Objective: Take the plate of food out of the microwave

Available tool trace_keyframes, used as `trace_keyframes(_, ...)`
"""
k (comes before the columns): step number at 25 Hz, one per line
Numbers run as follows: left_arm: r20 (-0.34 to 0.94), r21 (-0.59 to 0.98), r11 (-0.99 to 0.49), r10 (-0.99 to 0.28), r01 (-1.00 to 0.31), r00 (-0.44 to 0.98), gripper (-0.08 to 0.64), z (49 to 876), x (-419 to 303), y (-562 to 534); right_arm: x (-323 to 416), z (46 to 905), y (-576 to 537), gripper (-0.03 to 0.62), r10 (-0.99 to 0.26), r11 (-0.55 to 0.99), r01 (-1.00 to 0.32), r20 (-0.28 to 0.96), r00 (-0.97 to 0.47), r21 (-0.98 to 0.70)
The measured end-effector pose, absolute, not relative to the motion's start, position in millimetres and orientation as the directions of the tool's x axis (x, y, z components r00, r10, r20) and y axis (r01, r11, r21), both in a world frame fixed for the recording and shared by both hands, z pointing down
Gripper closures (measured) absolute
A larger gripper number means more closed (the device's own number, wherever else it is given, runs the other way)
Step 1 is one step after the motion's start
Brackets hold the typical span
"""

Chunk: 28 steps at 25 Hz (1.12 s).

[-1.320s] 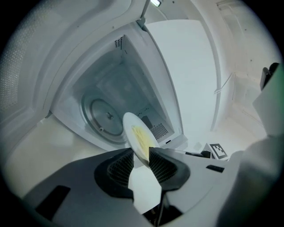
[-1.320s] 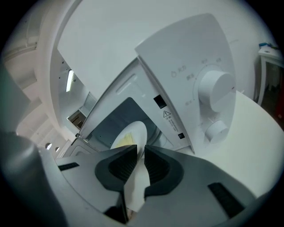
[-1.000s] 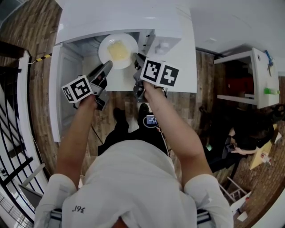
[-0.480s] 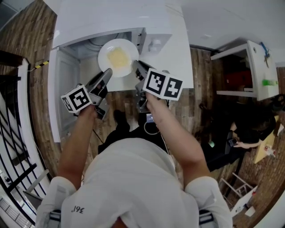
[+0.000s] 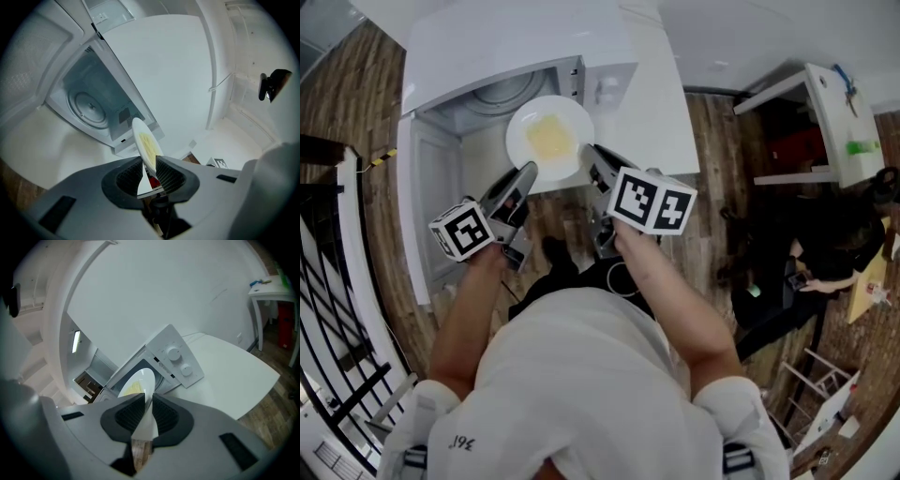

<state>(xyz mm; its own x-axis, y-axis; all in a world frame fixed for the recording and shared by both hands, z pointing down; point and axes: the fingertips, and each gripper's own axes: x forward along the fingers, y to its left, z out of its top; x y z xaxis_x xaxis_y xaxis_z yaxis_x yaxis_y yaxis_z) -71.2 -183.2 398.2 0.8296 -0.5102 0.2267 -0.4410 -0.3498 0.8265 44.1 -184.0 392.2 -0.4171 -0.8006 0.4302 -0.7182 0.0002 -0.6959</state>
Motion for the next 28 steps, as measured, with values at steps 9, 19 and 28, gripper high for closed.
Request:
trace_keyframes(9,0.206,0.839,-0.388,-0.422,-0.381,0.883,0.468,398.5,-47.5,-148.1,62.8,398.1,-143.0,0.538,-0.815,-0.051,-0.713,0.441,-0.375,-0.7)
trace_keyframes(19,0.249,0.844,-0.372,-0.366,-0.387,0.897,0.468,414.1,-15.8,-130.1,95.2,416.4,-118.5,0.538,-0.813,-0.115,-0.702,0.473,-0.34,-0.703)
trace_keyframes(28,0.244,0.839,-0.41,-0.304,-0.357,0.921,0.474,418.2,30.4,-143.2,138.2,425.4,-127.5,0.538,-0.825,-0.161,-0.706,0.486,-0.288,-0.69)
